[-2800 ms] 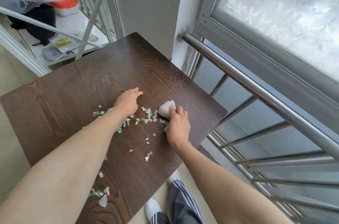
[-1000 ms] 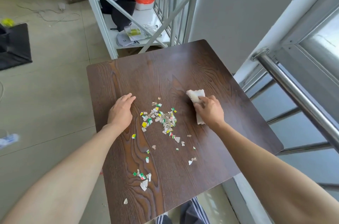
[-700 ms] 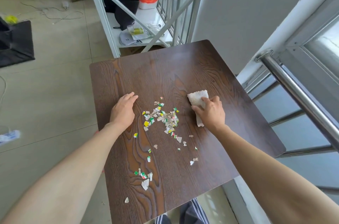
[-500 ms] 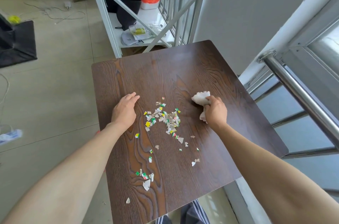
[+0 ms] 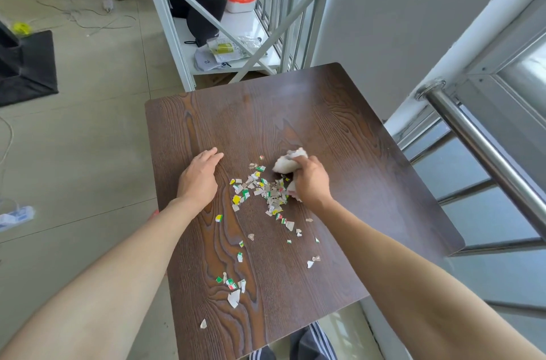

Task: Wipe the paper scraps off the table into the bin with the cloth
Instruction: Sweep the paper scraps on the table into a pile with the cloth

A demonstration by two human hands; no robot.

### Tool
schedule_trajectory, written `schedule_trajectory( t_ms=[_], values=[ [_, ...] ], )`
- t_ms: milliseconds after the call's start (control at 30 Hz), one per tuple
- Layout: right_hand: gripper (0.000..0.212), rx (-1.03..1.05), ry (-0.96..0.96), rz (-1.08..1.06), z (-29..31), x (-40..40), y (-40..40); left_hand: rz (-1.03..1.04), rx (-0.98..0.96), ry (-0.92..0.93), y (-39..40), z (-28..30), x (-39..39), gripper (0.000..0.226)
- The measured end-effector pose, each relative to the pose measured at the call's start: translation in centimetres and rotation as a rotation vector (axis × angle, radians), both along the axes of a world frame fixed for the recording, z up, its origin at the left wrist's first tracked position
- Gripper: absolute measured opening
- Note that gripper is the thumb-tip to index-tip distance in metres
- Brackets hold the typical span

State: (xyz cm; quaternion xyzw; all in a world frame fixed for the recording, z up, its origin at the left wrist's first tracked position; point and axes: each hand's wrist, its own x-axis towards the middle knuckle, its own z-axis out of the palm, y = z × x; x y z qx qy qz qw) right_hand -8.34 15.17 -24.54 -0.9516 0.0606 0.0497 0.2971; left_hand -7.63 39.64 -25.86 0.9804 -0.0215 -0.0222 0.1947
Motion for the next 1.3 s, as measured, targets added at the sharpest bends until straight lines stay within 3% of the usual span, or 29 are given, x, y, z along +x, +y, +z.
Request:
schedule_trajectory(
  t_ms=[100,167,300,433,533,667,800,967,1067,1200,1300],
  values=[
    [0.035,0.085,-0.012,0.078,0.8,0.4,-0.5,0.005,-0.006,0.005,0.0,0.0,0.1,0.060],
    [0.033,0.076,-0.067,0.016,1.4,1.4,-2.0,0.001,-0.003,0.008,0.0,0.1,0.2,0.060],
    [0.034,-0.185,-0.115,-0.152,1.3,2.5,-5.8,0.008,-0.004,0.010,0.0,0.0,0.1,0.060],
    [0.033,-0.346,-0.023,-0.045,0.3,1.8,-5.5,0.004,-0.008,0.005,0.0,-0.1,0.1,0.060],
    [0.023,-0.312,-0.040,-0.055,0.0,1.6,-4.9,-0.006,-0.002,0.014,0.2,-0.1,0.1,0.060],
    [0.027,-0.168,-0.012,-0.170,0.4,2.5,-5.8,0.001,-0.006,0.016,0.1,0.0,0.1,0.058],
    [0.036,-0.332,0.047,-0.199,0.0,2.2,-5.2,-0.008,-0.015,0.010,0.0,0.2,0.1,0.057],
    [0.034,-0.242,-0.019,-0.145,-0.5,3.1,-4.7,-0.026,-0.025,-0.002,0.3,0.0,0.0,0.056],
    [0.033,-0.278,-0.093,-0.170,-0.3,4.8,-5.0,-0.041,-0.033,-0.004,0.6,-0.2,0.1,0.057],
    [0.038,-0.352,-0.054,-0.213,-0.6,7.3,-3.4,-0.050,-0.053,-0.013,0.9,-0.7,0.3,0.060],
    [0.034,-0.349,-0.077,-0.150,-1.1,7.9,-1.2,-0.045,-0.057,-0.025,0.7,-1.0,0.4,0.060]
  ],
)
